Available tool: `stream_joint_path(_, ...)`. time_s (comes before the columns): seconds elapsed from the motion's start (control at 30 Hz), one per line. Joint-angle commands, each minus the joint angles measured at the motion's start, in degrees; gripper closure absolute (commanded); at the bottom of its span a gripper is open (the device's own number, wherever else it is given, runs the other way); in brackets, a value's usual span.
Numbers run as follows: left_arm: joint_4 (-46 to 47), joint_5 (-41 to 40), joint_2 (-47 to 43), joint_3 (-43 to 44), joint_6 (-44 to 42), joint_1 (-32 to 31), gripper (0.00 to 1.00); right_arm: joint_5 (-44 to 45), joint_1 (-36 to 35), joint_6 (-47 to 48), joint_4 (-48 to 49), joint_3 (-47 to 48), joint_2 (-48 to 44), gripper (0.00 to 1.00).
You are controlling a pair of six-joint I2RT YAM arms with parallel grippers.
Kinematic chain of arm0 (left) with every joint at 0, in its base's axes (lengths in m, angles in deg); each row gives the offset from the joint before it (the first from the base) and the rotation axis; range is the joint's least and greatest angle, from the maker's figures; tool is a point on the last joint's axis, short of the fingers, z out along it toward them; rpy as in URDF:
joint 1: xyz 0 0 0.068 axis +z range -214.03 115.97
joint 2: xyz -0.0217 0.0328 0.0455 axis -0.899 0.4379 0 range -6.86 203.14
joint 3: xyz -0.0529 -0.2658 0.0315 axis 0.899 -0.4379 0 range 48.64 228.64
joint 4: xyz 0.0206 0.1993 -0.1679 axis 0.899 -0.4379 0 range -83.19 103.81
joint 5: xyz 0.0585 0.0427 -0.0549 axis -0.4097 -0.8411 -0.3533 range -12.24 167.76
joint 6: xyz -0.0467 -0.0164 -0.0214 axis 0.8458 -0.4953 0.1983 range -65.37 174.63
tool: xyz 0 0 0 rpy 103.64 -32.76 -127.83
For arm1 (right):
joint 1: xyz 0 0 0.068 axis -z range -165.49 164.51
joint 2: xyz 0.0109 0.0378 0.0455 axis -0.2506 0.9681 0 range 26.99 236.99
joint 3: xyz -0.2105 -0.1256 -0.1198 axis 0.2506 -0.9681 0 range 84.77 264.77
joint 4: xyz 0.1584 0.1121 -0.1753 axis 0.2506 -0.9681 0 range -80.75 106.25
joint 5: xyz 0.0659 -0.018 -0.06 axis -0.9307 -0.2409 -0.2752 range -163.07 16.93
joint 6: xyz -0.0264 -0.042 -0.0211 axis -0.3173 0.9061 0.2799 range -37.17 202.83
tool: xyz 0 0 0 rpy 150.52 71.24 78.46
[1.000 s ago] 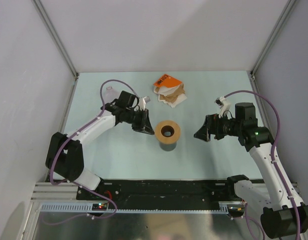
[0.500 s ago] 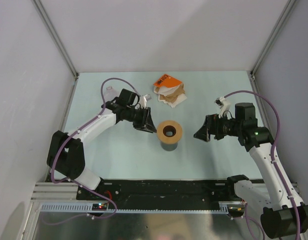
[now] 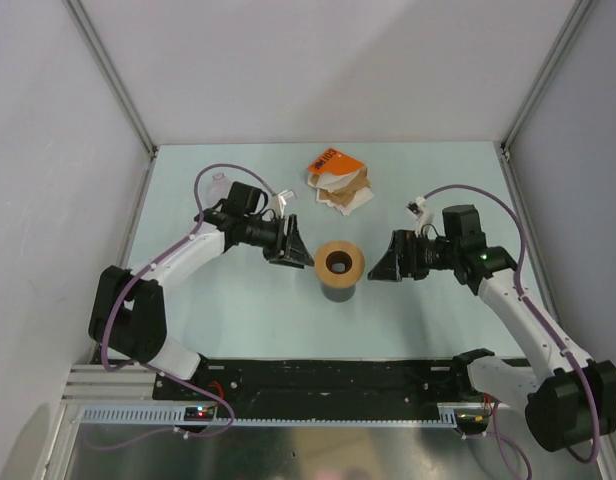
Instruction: Place the coffee filter in the dripper
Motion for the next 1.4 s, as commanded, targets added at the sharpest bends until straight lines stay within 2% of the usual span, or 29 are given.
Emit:
stream_joint_path(0.0,4.59,3.93,-0.91,-0.14,1.70,-0.56,0.46,-2.00,-0.91,-4.77,9.48,-0.63,3.57,0.11)
stream_joint_path(0.33,5.47,3.56,2.49,1.21,2.17,-1.39,0.46,-2.88,-2.53,-6.17,16.64,-1.19,10.64,0.25)
stream_joint_path(1.37,6.44,4.11,7.08,4.95,3.85,-3.58,0.57,-1.15,-3.93,-10.36,25.33,-4.19,13.68,0.43)
